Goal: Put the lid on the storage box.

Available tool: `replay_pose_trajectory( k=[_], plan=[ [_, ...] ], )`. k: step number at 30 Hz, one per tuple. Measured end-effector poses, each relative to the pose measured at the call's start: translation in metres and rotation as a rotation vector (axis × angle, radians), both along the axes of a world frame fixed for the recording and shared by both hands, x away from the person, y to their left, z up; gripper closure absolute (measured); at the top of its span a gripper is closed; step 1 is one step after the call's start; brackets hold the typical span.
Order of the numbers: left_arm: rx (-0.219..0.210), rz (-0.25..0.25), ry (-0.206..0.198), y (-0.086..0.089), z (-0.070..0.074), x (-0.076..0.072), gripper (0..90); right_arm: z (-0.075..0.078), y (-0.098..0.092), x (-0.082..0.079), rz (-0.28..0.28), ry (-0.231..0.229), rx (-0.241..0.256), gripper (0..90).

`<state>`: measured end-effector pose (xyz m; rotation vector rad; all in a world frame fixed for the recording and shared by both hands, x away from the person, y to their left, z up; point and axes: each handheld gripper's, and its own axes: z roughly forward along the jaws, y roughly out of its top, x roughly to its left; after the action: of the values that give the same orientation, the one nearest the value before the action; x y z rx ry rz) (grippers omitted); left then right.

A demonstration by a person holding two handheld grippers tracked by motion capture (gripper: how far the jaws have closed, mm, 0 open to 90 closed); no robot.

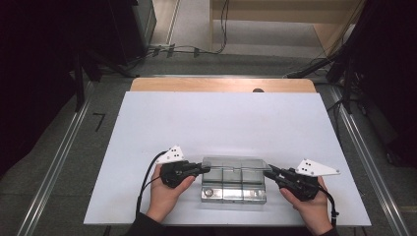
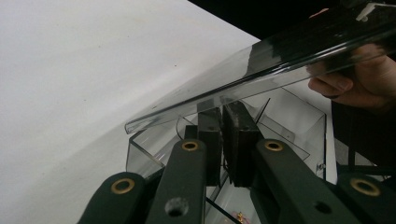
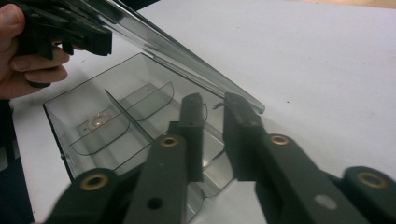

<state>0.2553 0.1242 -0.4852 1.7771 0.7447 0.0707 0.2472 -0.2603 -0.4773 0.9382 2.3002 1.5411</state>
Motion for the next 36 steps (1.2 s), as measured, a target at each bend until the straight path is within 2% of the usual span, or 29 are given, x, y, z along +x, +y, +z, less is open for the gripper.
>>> replay_pose_trajectory(
  k=[4, 7, 36],
  plan=[
    [-0.008, -0.002, -0.005, 0.000, 0.001, -0.002, 85.4, 0.002, 0.000, -0.002, 0.009, -0.007, 0.016, 85.1],
    [-0.004, -0.006, -0.009, 0.001, 0.001, -0.004, 85.4, 0.002, -0.001, -0.004, 0.013, -0.006, 0.022, 86.8],
    [0.008, -0.031, -0.015, 0.005, 0.000, -0.025, 85.4, 0.001, 0.000, -0.022, 0.041, -0.025, -0.007, 86.7]
  ],
)
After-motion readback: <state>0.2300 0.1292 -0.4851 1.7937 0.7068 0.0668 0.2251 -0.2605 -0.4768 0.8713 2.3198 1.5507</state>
